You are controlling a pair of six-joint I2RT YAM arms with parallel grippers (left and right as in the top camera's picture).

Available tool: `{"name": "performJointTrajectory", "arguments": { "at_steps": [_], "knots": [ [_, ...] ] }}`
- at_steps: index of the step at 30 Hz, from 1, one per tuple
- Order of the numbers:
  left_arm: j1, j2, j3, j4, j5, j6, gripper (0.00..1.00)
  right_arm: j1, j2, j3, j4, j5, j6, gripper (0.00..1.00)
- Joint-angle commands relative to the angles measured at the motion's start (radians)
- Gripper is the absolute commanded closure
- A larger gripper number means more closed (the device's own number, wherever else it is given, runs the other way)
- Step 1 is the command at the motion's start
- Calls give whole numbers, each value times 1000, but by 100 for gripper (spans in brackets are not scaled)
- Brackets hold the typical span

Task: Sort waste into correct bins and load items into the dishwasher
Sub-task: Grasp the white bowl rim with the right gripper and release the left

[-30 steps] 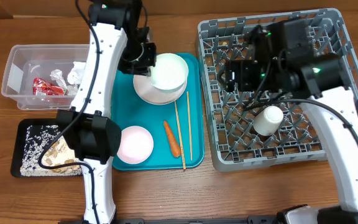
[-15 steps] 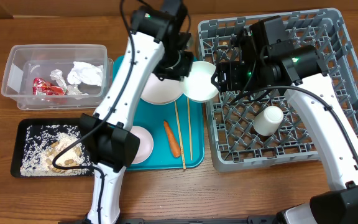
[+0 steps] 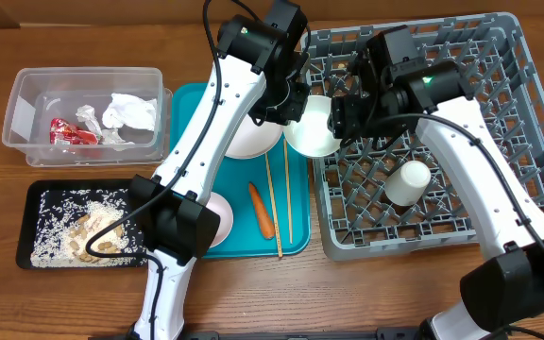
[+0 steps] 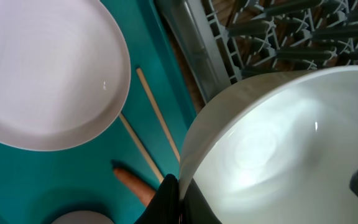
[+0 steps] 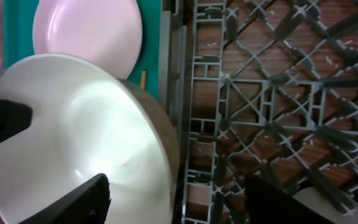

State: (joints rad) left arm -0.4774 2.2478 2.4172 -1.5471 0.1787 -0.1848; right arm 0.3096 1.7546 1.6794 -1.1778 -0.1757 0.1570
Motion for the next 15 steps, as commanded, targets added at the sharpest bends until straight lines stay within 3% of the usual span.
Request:
{"name": "performJointTrajectory", "arguments": {
  "at_steps": [1,4,10,15],
  "knots": [
    [0,-38,27,7,-24,-14,96,5,8,20,11,44,0,34],
    [0,-38,27,11,-24,-14,96,5,22,20,10,43,0,50],
    [0,-38,27,20,-24,-18,96,5,32,8,16,40,0,55],
    [0,-38,27,34,-22,-18,96,5,32,7,21,28,0,73]
  ]
}}
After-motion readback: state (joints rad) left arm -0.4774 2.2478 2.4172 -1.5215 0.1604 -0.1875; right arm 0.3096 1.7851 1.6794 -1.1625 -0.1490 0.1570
